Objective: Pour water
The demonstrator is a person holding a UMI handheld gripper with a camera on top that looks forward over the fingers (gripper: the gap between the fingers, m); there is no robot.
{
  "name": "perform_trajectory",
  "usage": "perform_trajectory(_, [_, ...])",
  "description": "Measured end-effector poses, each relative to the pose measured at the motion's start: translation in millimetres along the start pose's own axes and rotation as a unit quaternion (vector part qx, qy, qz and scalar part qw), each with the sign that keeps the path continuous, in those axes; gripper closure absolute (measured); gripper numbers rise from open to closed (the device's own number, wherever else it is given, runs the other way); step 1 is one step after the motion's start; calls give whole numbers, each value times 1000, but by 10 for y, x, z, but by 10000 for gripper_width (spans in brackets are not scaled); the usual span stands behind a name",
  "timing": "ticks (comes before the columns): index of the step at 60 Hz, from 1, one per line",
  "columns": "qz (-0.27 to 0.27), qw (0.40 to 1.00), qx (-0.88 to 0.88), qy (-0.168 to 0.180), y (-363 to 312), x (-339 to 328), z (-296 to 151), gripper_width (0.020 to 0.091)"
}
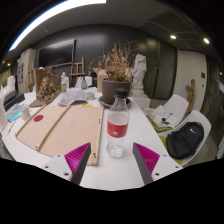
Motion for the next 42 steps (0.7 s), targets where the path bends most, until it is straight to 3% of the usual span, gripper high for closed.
perform_trajectory(16, [2,999,2,39,212,953,23,282])
perform_trajectory(20, [5,999,8,45,214,1112,38,412])
perform_trajectory(25, [15,998,15,51,299,1263,61,655])
perform_trajectory(27, [23,998,21,56,245,1268,35,667])
perform_trajectory(36, [59,996,22,63,313,1281,26,871])
perform_trajectory(42, [66,996,1,62,255,1286,-74,872])
Point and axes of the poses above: the point between the fingertips, and its own axes, seen from behind it with the camera up: y to the right, z down, x forward, the way the camera looks, the point moved 6 cm from there along -x, backward, against the way the camera looks, and after that the axes turned 4 degrees about -z, right-handed, at the moved point
